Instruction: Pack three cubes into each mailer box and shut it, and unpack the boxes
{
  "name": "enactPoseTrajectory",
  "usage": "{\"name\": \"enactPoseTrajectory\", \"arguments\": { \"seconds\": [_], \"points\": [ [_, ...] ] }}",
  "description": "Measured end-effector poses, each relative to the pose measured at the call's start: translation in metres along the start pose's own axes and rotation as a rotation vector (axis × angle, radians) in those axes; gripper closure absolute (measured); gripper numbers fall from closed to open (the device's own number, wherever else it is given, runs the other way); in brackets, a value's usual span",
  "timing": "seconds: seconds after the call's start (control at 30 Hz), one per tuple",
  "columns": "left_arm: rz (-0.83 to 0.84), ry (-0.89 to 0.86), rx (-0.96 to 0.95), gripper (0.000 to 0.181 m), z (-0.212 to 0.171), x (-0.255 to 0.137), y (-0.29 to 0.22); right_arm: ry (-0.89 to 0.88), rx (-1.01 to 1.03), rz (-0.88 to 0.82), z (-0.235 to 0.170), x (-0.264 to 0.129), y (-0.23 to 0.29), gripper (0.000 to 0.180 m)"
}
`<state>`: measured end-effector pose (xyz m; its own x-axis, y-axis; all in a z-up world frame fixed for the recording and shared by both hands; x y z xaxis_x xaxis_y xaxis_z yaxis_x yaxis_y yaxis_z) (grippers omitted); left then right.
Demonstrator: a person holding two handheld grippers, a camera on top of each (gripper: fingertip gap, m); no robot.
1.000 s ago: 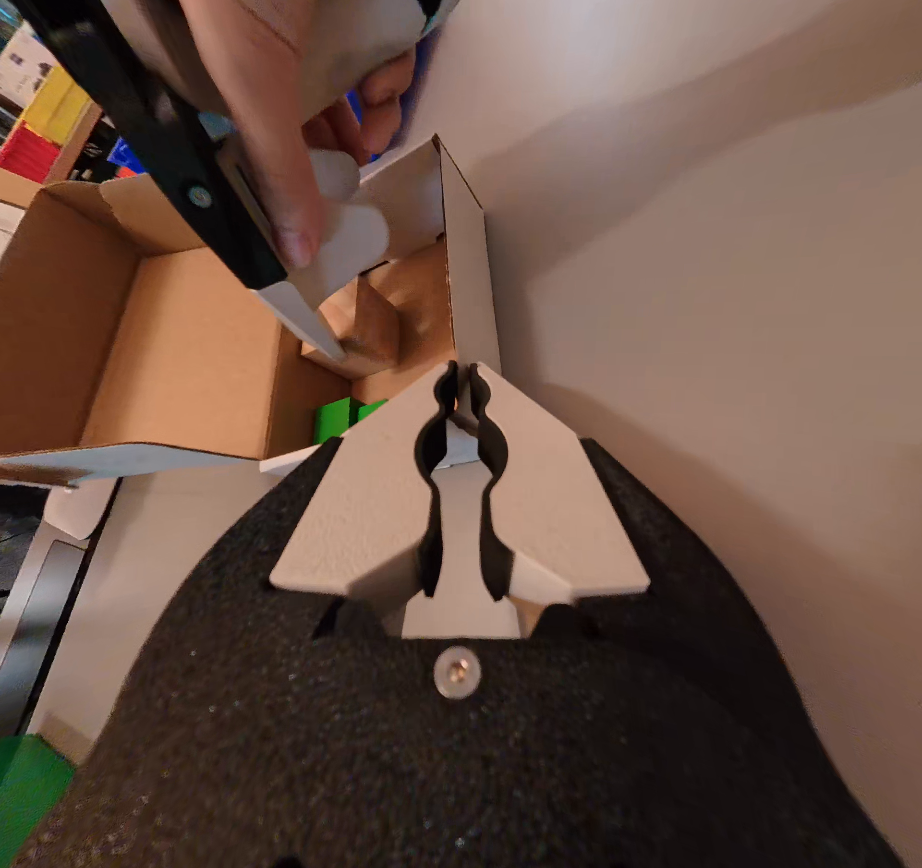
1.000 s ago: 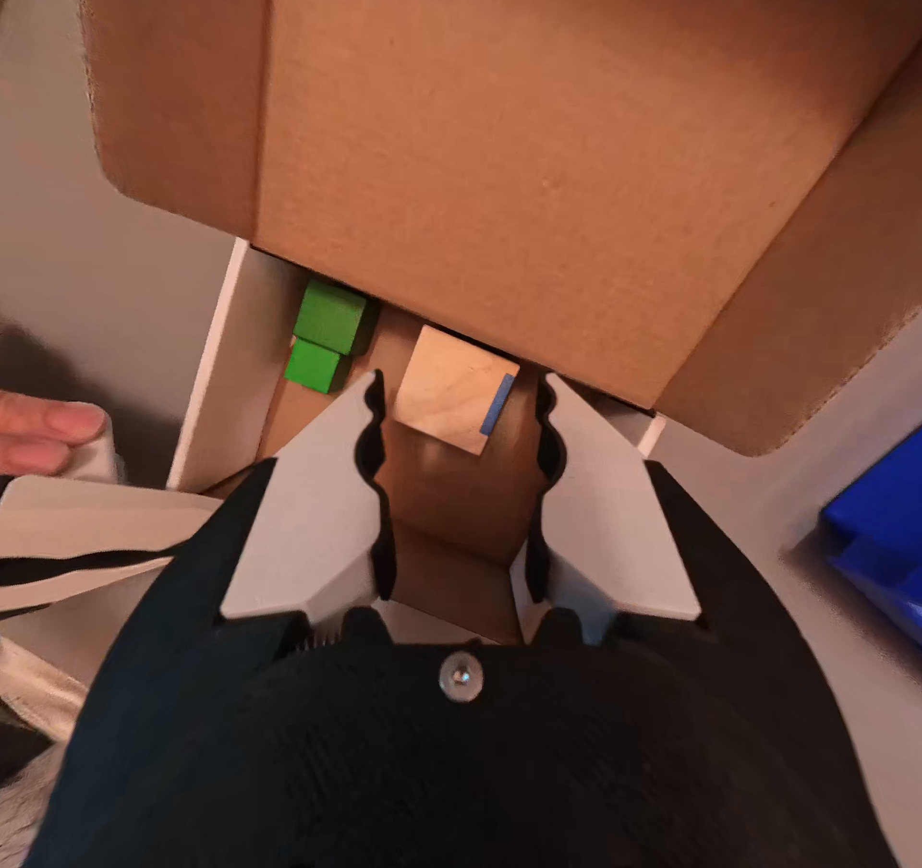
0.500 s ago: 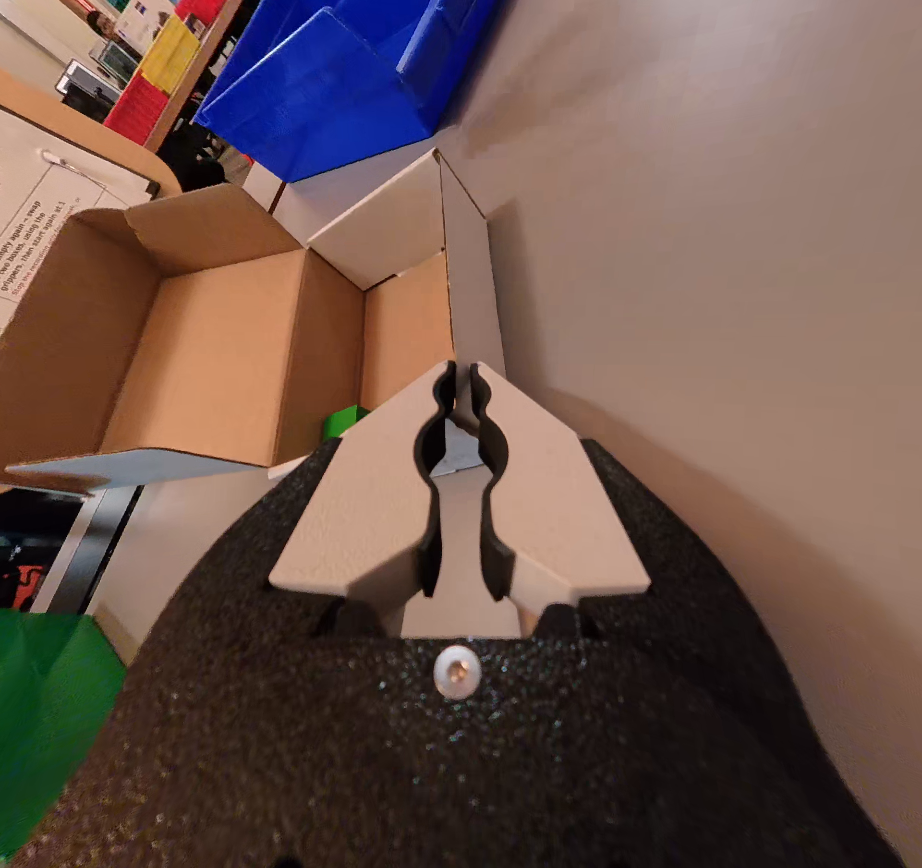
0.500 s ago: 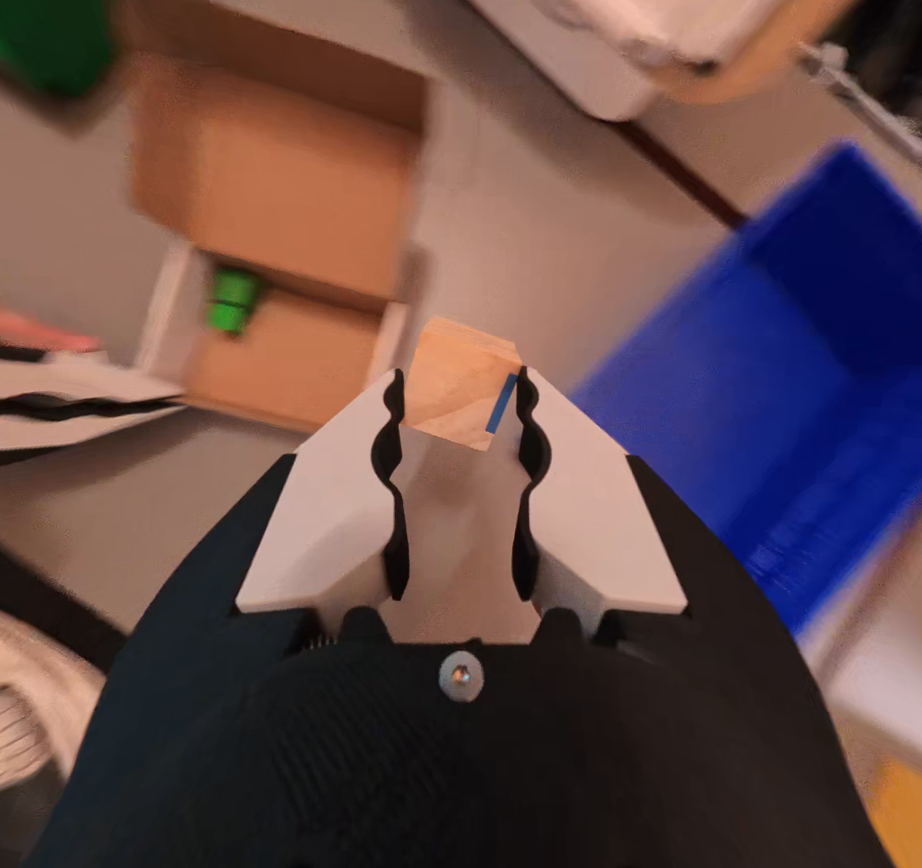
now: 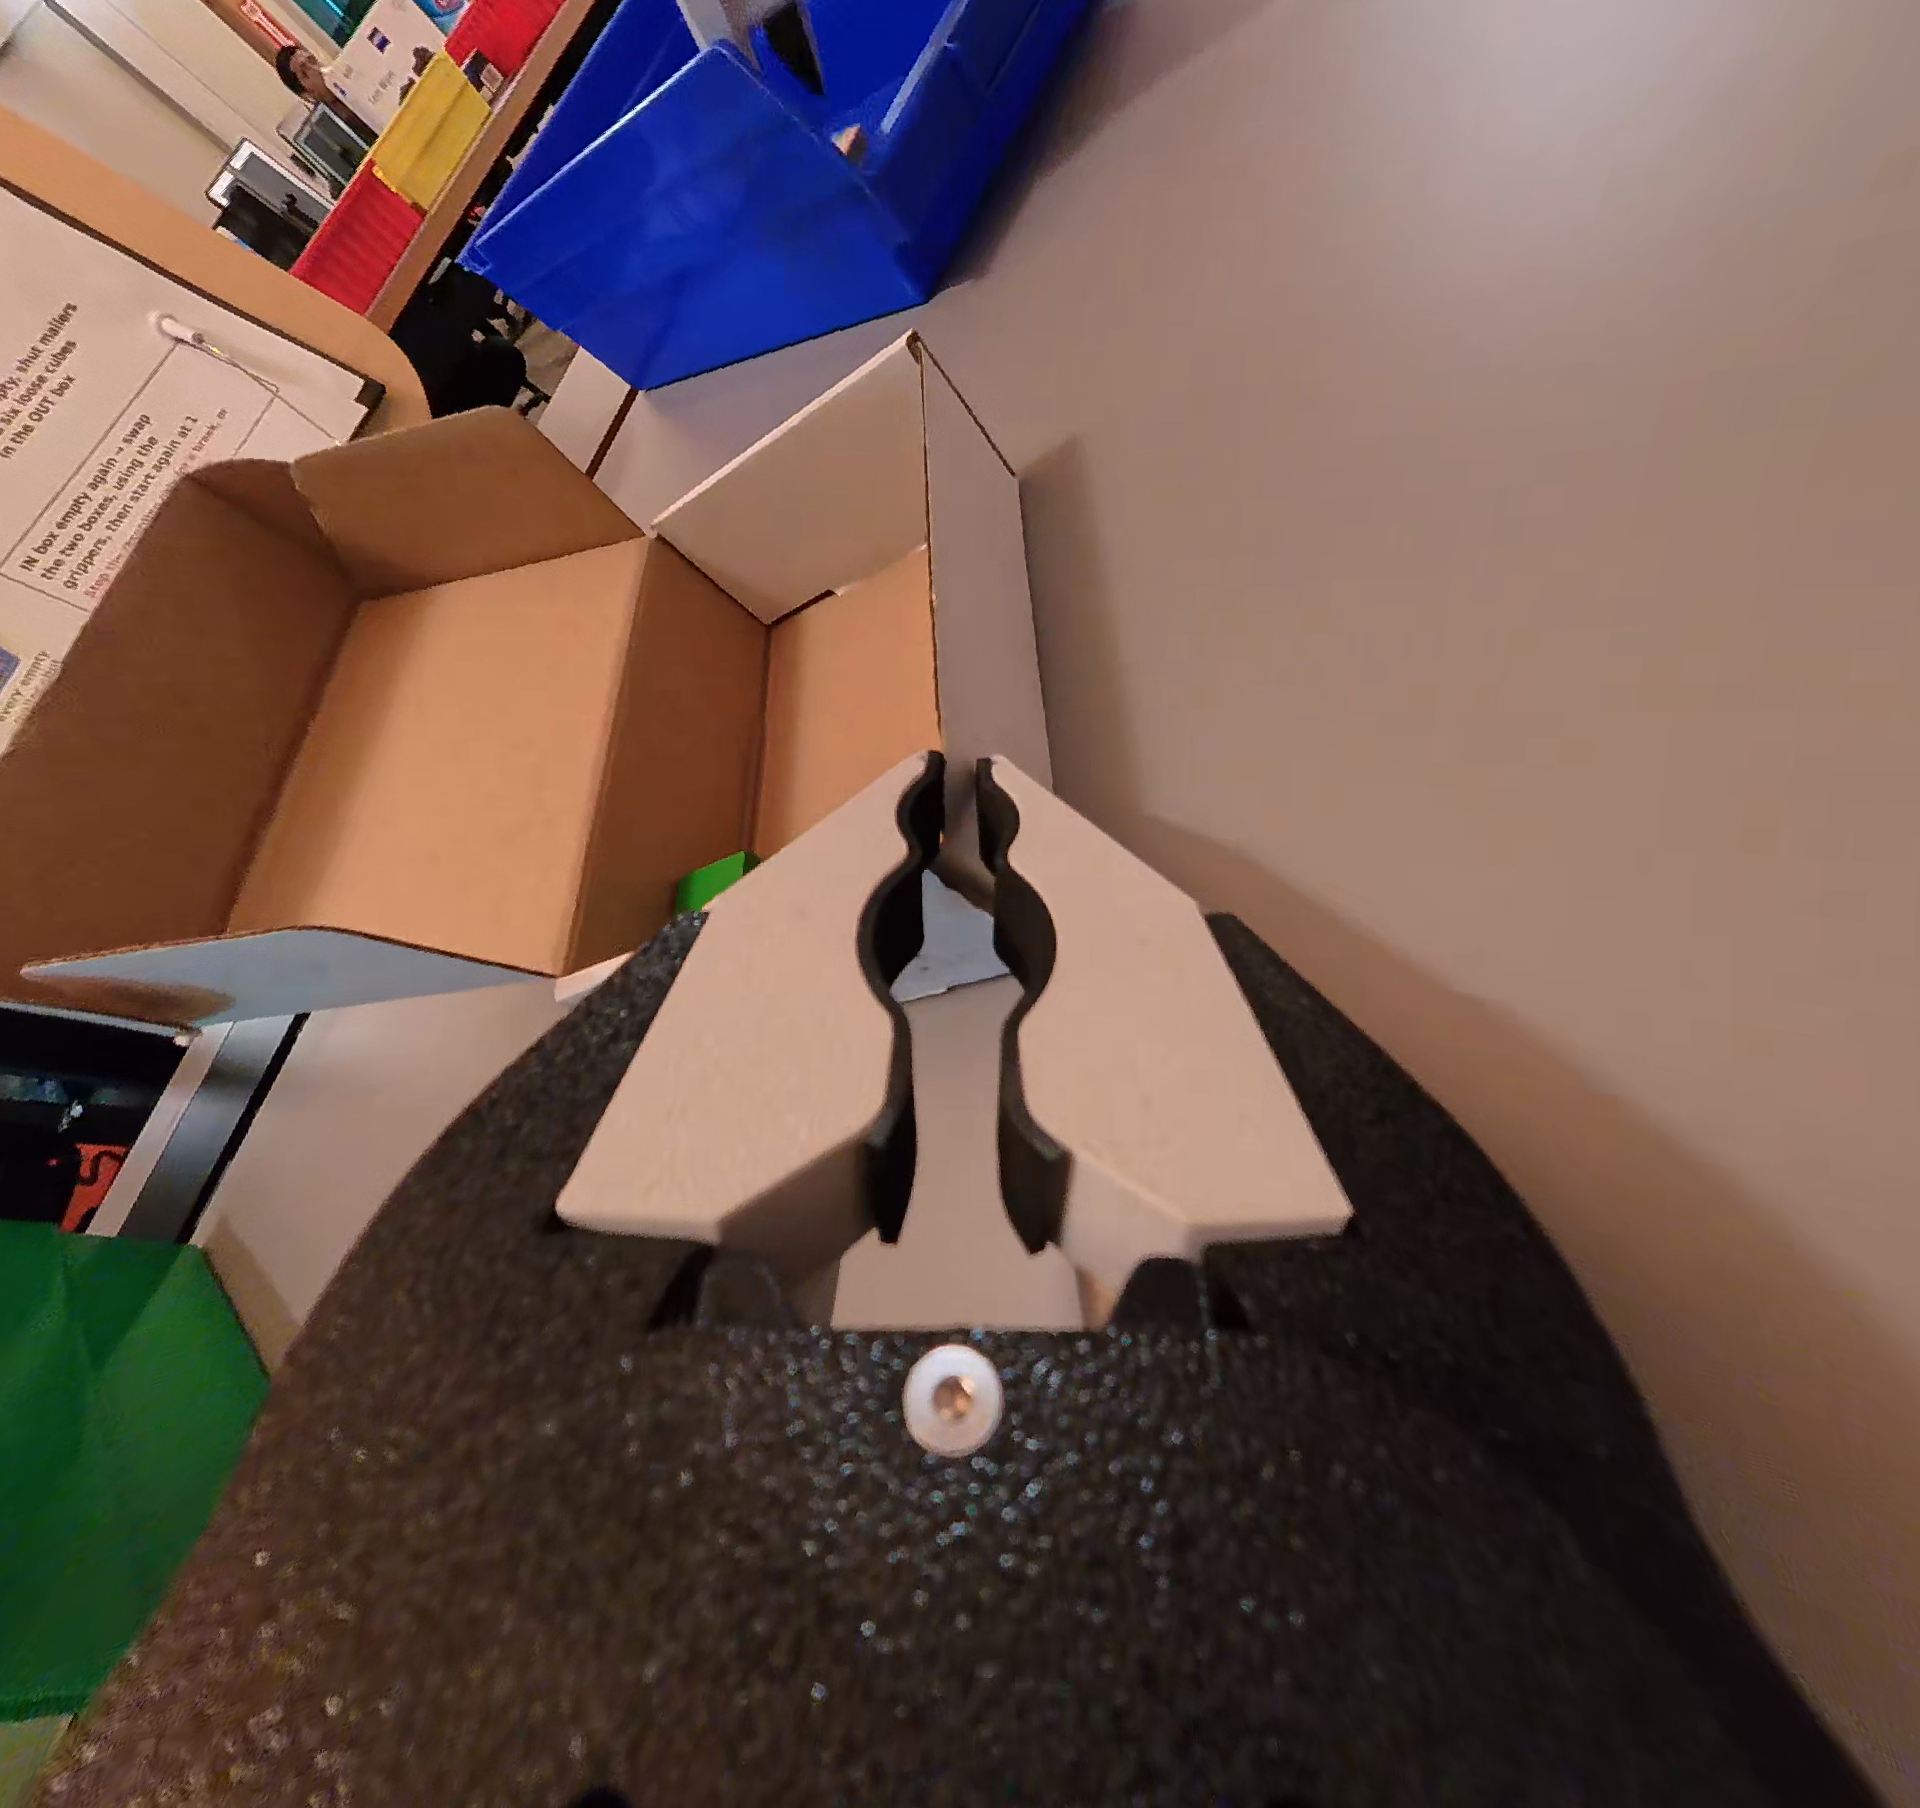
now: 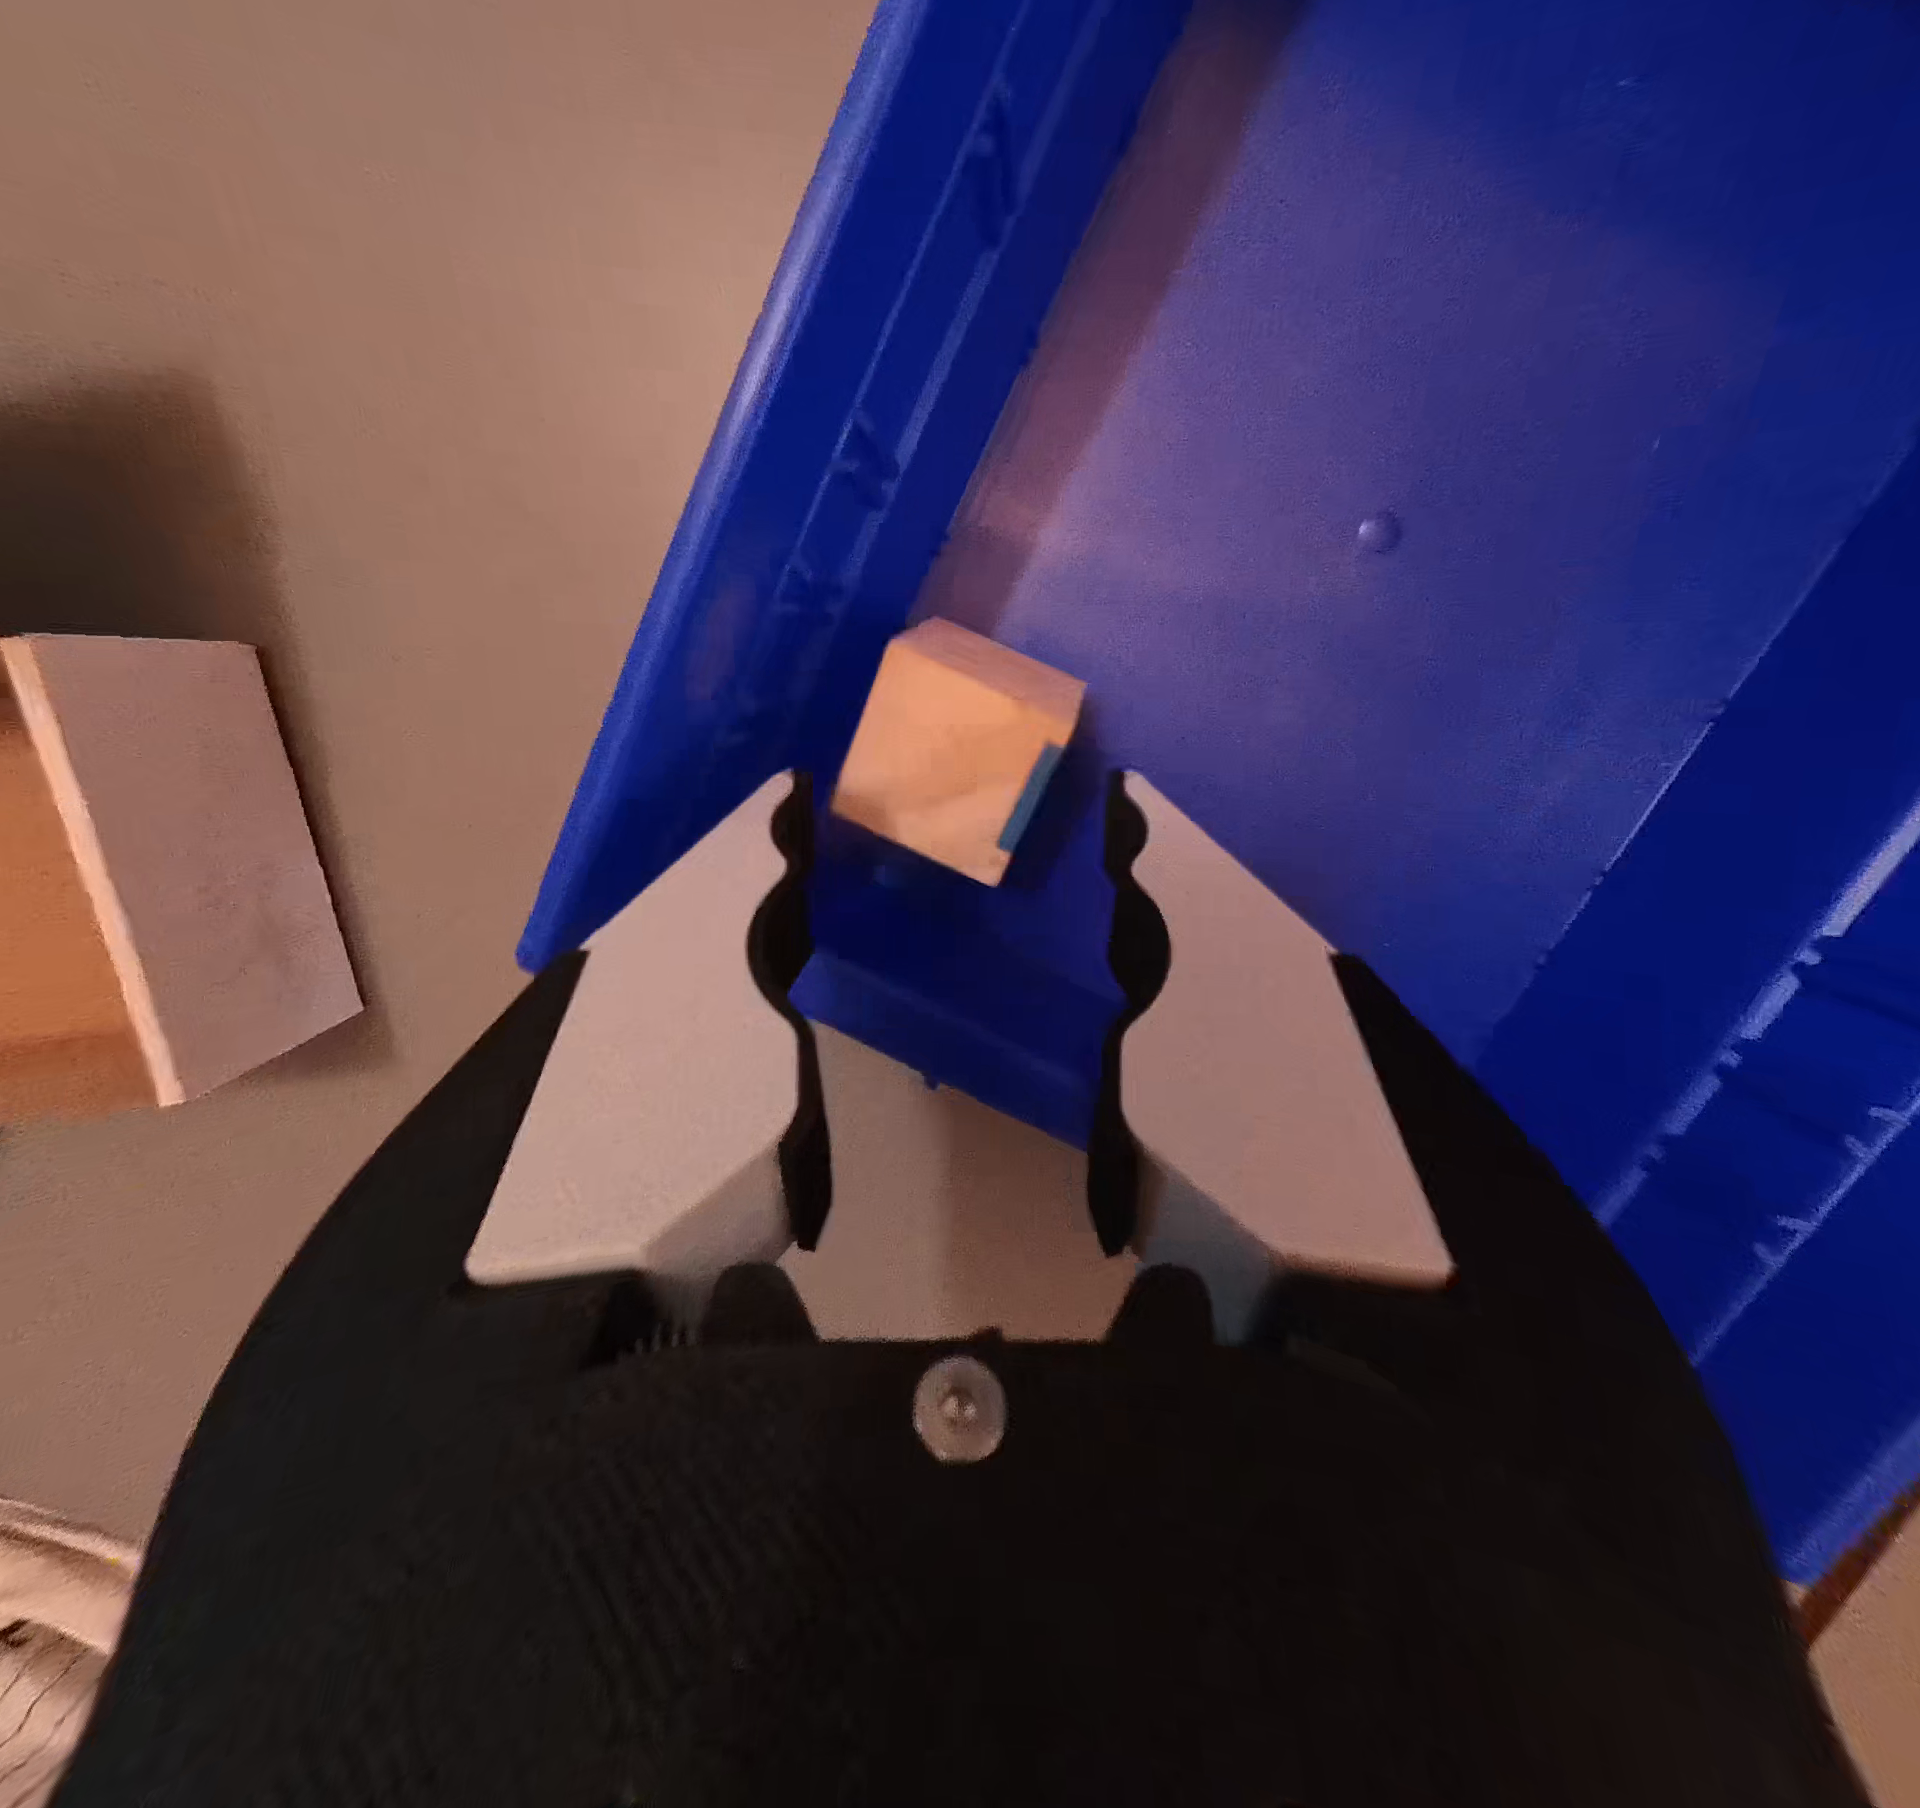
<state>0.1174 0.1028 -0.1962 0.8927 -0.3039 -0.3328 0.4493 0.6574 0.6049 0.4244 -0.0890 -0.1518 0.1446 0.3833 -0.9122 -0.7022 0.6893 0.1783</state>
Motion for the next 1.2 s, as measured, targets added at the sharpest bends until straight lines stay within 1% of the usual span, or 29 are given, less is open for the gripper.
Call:
{"name": "enactPoseTrajectory", "arguments": {
  "seconds": [0.03,0.07,0.13,0.17,0.2,0.23,0.3,0.33,0.4,0.47,0.57,0.6,0.63,0.67,0.77,0.8,0.87,0.93,0.97,1.0,1.07,1.13,1.2],
  "points": [
    [0.001,-0.003,0.001,0.178,0.000,0.000,0.000,-0.025,-0.001,-0.023,0.001,-0.007,-0.001,0.111],
    [0.003,-0.007,0.003,0.178,0.000,0.000,0.000,-0.062,0.006,-0.064,0.001,-0.020,-0.003,0.100],
    [0.005,-0.019,0.010,0.177,-0.001,0.000,-0.001,-0.204,0.009,-0.153,-0.001,-0.059,0.006,0.100],
    [0.005,-0.027,0.013,0.177,-0.001,0.000,-0.001,-0.294,-0.026,-0.156,-0.002,-0.077,0.025,0.102],
    [0.005,-0.036,0.016,0.177,-0.001,0.000,0.000,-0.372,-0.095,-0.125,-0.005,-0.089,0.054,0.108],
    [0.005,-0.047,0.014,0.177,-0.001,0.001,0.000,-0.419,-0.192,-0.054,-0.011,-0.094,0.090,0.112],
    [-0.001,-0.065,0.003,0.178,-0.002,0.002,0.001,-0.427,-0.403,0.122,-0.026,-0.080,0.167,0.122],
    [-0.002,-0.070,0.002,0.178,-0.002,0.003,0.001,-0.396,-0.469,0.182,-0.034,-0.064,0.197,0.121],
    [0.005,-0.075,0.017,0.177,-0.002,0.004,0.002,-0.324,-0.514,0.252,-0.041,-0.026,0.236,0.117],
    [0.022,-0.078,0.034,0.177,-0.002,0.005,0.001,-0.268,-0.468,0.299,-0.035,0.011,0.258,0.118],
    [0.067,-0.084,0.085,0.176,-0.002,0.004,-0.001,-0.112,-0.403,0.333,-0.032,0.057,0.273,0.118],
    [0.077,-0.087,0.100,0.176,-0.002,0.004,-0.002,-0.105,-0.386,0.341,-0.028,0.066,0.277,0.122],
    [0.083,-0.090,0.109,0.176,-0.002,0.004,-0.002,-0.095,-0.369,0.333,-0.026,0.073,0.277,0.131],
    [0.082,-0.092,0.110,0.176,-0.002,0.004,-0.002,-0.073,-0.346,0.313,-0.025,0.079,0.275,0.133],
    [0.067,-0.098,0.097,0.176,-0.002,0.005,-0.001,-0.071,-0.319,0.279,-0.020,0.085,0.274,0.121],
    [0.063,-0.098,0.094,0.176,-0.001,0.006,-0.001,-0.064,-0.320,0.274,-0.019,0.086,0.276,0.121],
    [0.063,-0.098,0.097,0.176,-0.001,0.007,-0.001,-0.066,-0.334,0.271,-0.017,0.085,0.280,0.123],
    [0.069,-0.098,0.103,0.176,-0.001,0.007,-0.001,-0.064,-0.328,0.313,-0.015,0.083,0.285,0.138],
    [0.072,-0.099,0.107,0.176,-0.001,0.007,-0.001,-0.068,-0.325,0.331,-0.014,0.082,0.287,0.142],
    [0.075,-0.099,0.110,0.176,-0.001,0.007,-0.001,-0.069,-0.324,0.327,-0.014,0.083,0.286,0.139],
    [0.080,-0.099,0.112,0.176,-0.001,0.008,-0.001,-0.029,-0.338,0.273,-0.018,0.090,0.281,0.125],
    [0.083,-0.101,0.115,0.176,-0.001,0.008,-0.001,-0.032,-0.336,0.268,-0.018,0.093,0.279,0.135],
    [0.085,-0.102,0.119,0.176,-0.001,0.008,-0.001,-0.027,-0.371,0.315,-0.020,0.093,0.283,0.146]
  ]
}}
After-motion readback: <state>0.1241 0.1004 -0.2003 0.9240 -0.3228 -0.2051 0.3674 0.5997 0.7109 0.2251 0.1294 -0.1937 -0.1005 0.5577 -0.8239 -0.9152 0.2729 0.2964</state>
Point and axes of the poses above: each gripper's, where its closed fingertips meet, x out along the fingers, z out of its top, y = z × x across the jaws, the point moved 5 cm from there along -x, back along the fingers, and after that the axes turned 7 degrees about z, right-handed, at the moved point
